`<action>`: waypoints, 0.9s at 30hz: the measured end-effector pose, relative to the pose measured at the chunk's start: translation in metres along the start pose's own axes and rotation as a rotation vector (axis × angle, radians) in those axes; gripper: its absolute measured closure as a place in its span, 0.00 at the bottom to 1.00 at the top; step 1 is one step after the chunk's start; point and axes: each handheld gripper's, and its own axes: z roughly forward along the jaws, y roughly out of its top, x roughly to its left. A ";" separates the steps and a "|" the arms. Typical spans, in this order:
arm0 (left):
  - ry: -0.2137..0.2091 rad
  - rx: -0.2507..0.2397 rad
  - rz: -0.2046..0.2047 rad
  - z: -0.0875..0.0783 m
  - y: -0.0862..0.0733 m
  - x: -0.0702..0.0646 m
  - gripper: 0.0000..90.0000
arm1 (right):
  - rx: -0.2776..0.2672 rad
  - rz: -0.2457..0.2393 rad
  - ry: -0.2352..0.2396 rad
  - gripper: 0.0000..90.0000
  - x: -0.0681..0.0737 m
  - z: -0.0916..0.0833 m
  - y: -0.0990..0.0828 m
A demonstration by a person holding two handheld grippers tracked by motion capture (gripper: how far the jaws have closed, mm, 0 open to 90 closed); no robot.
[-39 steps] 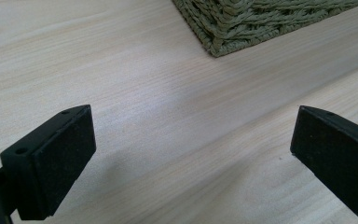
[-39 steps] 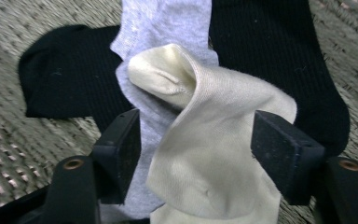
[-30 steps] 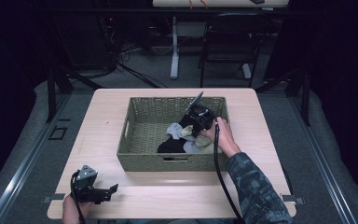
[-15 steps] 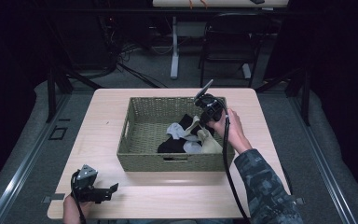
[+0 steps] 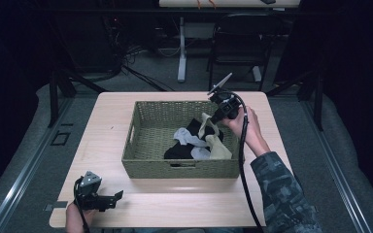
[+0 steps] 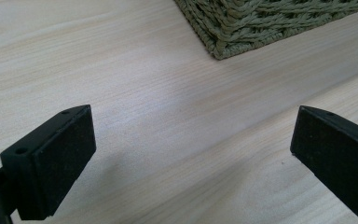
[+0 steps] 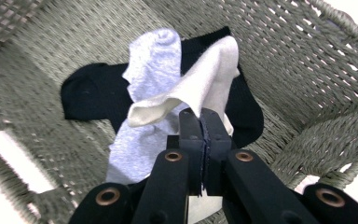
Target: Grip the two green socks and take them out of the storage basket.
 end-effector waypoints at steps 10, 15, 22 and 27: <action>-0.001 0.008 0.001 0.000 0.000 0.000 0.00 | -0.002 -0.004 0.012 1.00 -0.004 -0.022 0.004; -0.003 0.008 0.003 0.000 0.000 0.000 0.00 | -0.015 -0.004 0.016 0.99 -0.003 -0.031 0.007; -0.004 0.007 -0.001 0.000 0.000 0.000 0.00 | -0.017 -0.010 0.026 0.99 -0.004 -0.043 0.011; -0.001 0.008 0.000 0.001 0.000 0.000 0.00 | -0.026 -0.009 0.029 0.99 -0.004 -0.051 0.015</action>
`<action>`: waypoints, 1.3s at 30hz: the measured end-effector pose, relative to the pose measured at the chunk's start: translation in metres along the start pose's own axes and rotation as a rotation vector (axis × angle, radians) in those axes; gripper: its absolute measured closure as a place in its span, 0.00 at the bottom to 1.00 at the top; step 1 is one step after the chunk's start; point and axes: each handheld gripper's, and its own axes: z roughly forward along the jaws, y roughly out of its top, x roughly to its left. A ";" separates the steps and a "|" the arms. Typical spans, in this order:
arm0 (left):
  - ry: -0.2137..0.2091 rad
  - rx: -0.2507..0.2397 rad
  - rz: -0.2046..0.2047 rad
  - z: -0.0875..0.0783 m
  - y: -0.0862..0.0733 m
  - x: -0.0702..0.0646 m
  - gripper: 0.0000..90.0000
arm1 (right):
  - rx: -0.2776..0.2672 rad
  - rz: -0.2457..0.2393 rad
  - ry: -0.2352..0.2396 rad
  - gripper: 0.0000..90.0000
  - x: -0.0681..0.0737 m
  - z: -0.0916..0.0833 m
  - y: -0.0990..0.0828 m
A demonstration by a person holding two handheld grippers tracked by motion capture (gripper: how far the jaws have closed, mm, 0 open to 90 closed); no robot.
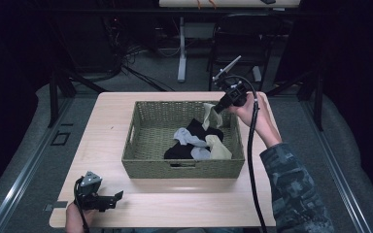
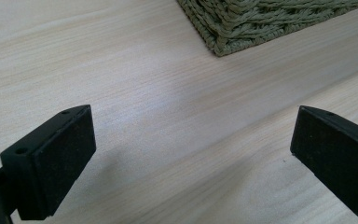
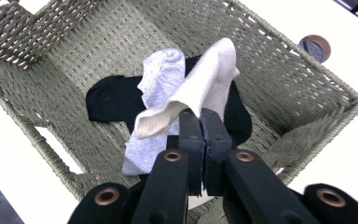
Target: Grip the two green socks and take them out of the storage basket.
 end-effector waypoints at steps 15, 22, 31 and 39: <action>0.001 0.001 0.004 0.000 0.000 0.000 0.00 | -0.052 0.020 -0.016 0.99 -0.012 -0.039 -0.005; 0.001 0.002 -0.002 0.000 0.000 0.000 0.00 | -0.068 0.055 -0.035 0.99 -0.028 -0.056 -0.018; 0.001 0.001 -0.003 0.000 0.000 0.000 0.00 | -0.098 0.117 -0.067 0.99 -0.052 -0.075 -0.045; 0.002 0.002 -0.003 0.000 0.000 0.000 0.00 | -0.105 0.189 -0.102 0.99 -0.076 -0.082 -0.075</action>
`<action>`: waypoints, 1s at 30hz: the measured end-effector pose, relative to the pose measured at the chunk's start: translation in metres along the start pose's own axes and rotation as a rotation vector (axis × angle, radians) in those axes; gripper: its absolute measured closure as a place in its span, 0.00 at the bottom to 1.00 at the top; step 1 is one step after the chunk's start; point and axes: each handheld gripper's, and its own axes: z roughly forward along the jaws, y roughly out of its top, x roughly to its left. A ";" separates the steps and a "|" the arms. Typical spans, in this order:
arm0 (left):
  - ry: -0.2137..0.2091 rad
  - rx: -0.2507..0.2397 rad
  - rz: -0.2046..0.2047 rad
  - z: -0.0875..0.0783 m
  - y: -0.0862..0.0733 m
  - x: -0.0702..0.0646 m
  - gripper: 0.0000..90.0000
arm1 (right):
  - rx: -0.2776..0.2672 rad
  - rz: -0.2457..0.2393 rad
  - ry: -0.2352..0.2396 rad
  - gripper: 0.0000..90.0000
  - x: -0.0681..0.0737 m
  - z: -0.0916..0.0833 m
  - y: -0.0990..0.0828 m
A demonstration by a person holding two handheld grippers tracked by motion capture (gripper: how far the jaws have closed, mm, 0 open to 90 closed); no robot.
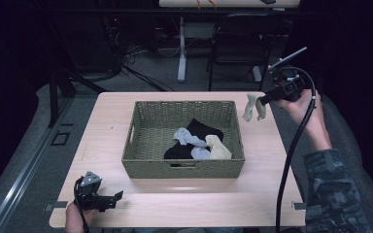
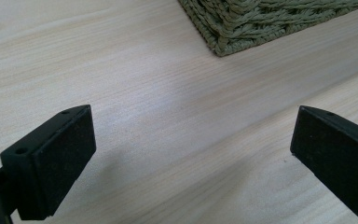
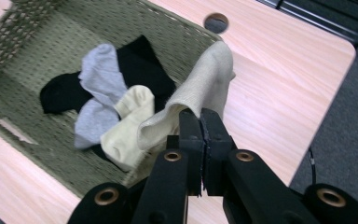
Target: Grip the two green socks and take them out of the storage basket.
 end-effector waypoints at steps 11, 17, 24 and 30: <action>0.002 -0.001 0.001 0.000 0.000 0.000 0.00 | 0.029 0.071 -0.023 0.99 -0.028 0.025 -0.037; 0.002 -0.001 0.002 0.000 0.000 0.000 0.00 | 0.054 0.090 -0.033 0.99 -0.039 0.047 -0.060; 0.000 -0.002 0.002 0.000 0.000 0.000 0.00 | 0.041 0.123 -0.044 0.99 -0.041 0.065 -0.086; 0.001 -0.002 0.001 0.000 0.000 0.000 0.00 | 0.043 0.144 -0.065 0.99 -0.041 0.081 -0.106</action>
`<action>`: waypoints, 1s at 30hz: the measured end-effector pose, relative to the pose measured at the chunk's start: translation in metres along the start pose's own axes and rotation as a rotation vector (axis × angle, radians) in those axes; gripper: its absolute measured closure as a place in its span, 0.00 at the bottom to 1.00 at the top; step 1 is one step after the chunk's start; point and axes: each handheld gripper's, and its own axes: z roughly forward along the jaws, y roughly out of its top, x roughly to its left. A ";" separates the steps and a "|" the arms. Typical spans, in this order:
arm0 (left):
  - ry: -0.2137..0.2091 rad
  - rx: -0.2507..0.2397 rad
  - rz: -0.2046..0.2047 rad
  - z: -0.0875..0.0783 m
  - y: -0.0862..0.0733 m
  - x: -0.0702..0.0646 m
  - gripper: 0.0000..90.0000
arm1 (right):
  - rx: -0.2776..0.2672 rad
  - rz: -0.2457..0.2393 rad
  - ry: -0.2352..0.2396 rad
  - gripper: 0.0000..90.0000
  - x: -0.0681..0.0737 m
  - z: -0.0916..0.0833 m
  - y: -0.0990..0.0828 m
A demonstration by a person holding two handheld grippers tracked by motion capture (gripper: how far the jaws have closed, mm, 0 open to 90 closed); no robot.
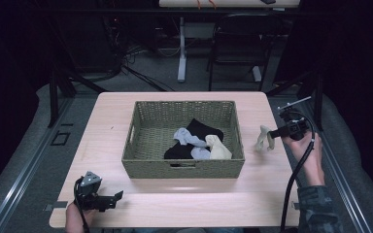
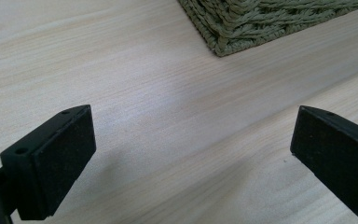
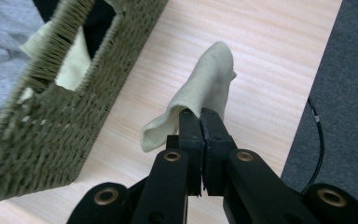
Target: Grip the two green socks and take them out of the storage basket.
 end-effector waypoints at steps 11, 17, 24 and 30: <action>-0.006 0.000 0.003 0.000 0.000 0.000 0.00 | 0.034 0.036 -0.002 0.99 -0.008 0.025 -0.014; -0.005 0.000 0.005 0.000 0.000 -0.001 0.00 | 0.063 0.038 0.008 0.99 -0.011 0.038 -0.017; -0.005 0.001 0.006 -0.001 0.000 -0.001 0.00 | 0.093 0.030 0.013 0.99 -0.007 0.057 -0.017; -0.006 0.001 0.007 -0.001 0.000 -0.001 0.00 | 0.114 0.019 0.020 0.99 -0.003 0.071 -0.017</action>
